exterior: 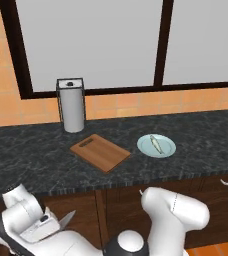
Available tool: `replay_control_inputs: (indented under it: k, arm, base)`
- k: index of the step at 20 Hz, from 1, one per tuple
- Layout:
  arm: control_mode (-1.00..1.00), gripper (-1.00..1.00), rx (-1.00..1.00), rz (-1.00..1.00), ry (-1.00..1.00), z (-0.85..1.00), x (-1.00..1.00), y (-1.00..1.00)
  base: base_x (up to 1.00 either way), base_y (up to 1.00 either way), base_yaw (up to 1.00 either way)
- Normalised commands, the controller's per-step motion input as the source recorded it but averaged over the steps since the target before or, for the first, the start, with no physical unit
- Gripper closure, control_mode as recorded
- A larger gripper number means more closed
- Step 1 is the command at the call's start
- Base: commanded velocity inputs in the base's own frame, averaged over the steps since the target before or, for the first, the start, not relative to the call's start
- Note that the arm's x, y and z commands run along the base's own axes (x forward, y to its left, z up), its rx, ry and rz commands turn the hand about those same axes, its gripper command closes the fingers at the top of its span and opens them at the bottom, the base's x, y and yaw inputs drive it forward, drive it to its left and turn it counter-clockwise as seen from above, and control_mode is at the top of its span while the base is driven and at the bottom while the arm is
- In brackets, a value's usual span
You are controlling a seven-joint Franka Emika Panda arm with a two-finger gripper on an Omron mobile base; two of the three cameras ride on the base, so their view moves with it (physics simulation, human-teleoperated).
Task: Pick up the knife from the drawer and place it on the cutting board. Then place the meat from the plate to the cutting board.
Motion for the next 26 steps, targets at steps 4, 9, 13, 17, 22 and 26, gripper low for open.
replay_control_inputs:
  k: [4,9,13,17,22,26]
  arm:
    - [-1.00,-1.00,0.02,-0.11,-0.35,0.03,0.51,0.00]
    - [-1.00,-1.00,0.03,-0.10,-0.23,0.00,0.10,0.00]
    - [-1.00,-1.00,0.00,-0.06,0.12,0.00,0.35,0.00]
    - [-1.00,-1.00,0.00,-0.09,0.09,-0.06,0.80,0.00]
    - [-1.00,-1.00,0.00,-0.05,0.01,-0.15,0.34,0.00]
    - [-1.00,-1.00,0.00,-0.02,0.02,-0.09,-0.46,0.00]
  base:
    - [0.00,0.00,0.00]
    - [0.00,0.00,0.00]
    - [0.00,0.00,0.00]
    - [0.00,0.00,0.00]
    - [0.00,0.00,0.00]
    - [0.00,0.00,0.00]
